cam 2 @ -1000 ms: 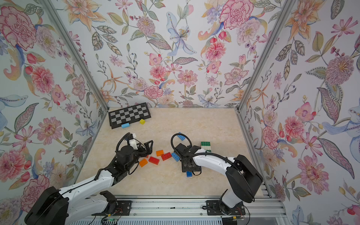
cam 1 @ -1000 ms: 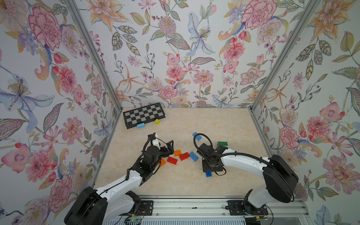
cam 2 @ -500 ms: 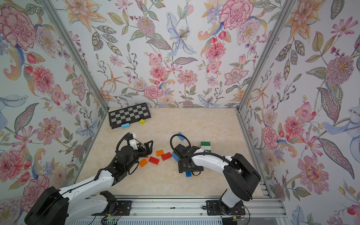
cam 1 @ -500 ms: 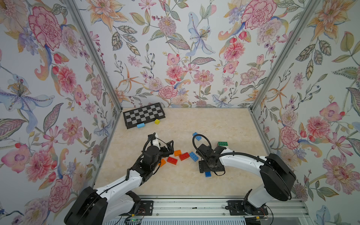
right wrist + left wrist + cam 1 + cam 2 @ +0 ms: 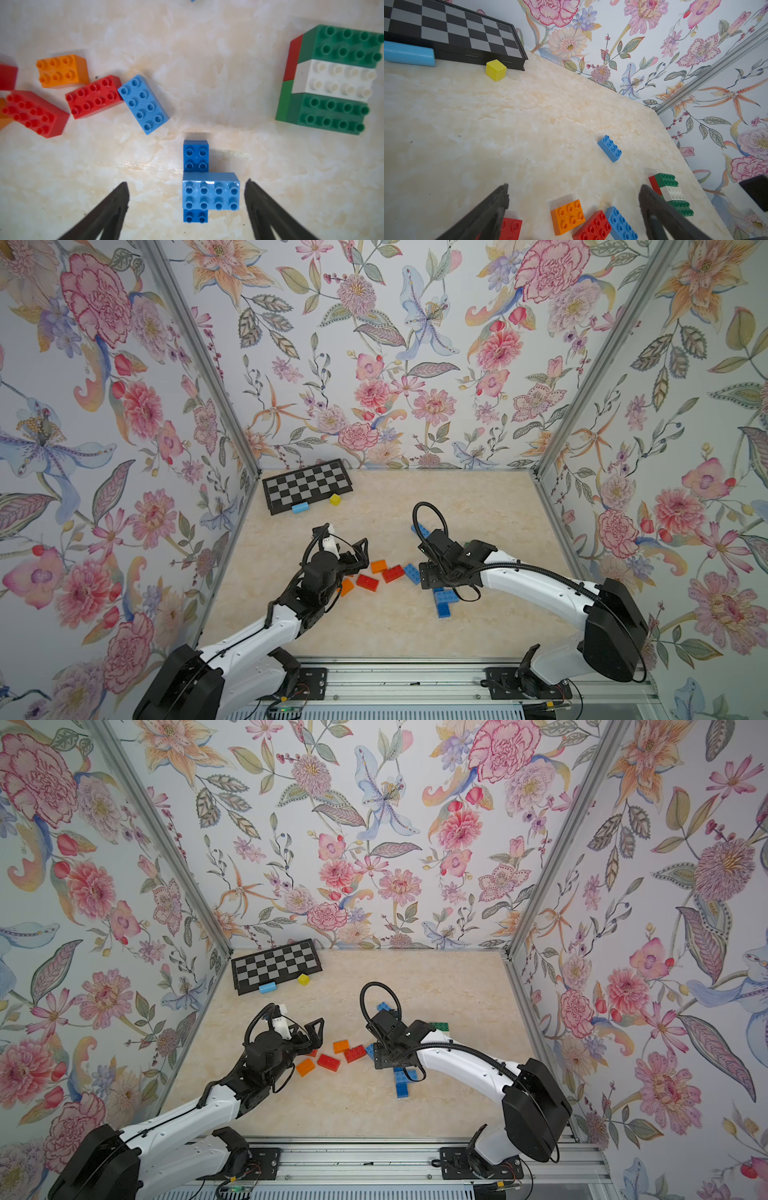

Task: Assemble a rectangle with lego
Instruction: Adjust the lego brick at the center of the board.

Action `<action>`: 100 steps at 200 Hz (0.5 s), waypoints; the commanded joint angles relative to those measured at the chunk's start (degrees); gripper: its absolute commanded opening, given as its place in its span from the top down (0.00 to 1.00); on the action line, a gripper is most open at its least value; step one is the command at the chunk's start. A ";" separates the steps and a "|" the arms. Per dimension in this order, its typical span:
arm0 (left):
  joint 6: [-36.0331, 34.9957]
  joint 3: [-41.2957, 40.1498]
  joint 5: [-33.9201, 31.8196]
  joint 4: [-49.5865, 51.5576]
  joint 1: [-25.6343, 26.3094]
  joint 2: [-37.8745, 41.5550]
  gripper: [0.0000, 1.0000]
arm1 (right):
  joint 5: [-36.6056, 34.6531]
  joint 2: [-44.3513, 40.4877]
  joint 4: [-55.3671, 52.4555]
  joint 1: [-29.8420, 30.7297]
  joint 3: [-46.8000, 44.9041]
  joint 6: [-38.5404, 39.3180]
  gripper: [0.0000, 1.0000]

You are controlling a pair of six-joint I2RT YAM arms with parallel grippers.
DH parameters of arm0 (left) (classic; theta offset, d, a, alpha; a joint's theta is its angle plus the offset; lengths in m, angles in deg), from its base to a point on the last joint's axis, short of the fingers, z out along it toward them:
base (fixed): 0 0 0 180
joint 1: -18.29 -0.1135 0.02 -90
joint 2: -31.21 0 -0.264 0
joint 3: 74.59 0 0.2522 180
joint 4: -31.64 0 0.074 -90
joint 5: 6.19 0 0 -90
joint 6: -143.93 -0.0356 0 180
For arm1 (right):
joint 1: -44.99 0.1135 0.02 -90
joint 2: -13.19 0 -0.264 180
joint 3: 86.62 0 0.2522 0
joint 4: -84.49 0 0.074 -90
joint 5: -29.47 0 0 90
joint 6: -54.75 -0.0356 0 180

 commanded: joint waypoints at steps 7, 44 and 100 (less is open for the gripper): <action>-0.62 0.17 -3.25 2.25 -0.74 1.58 0.01 | 0.74 5.03 0.45 2.07 6.31 4.28 0.38; -0.36 -0.02 -5.21 4.34 -0.83 3.14 0.01 | 7.52 11.75 4.48 3.89 8.24 4.63 0.64; -0.35 -0.11 -5.95 4.83 -0.93 3.53 0.01 | 12.52 20.03 7.71 4.96 7.17 3.45 0.73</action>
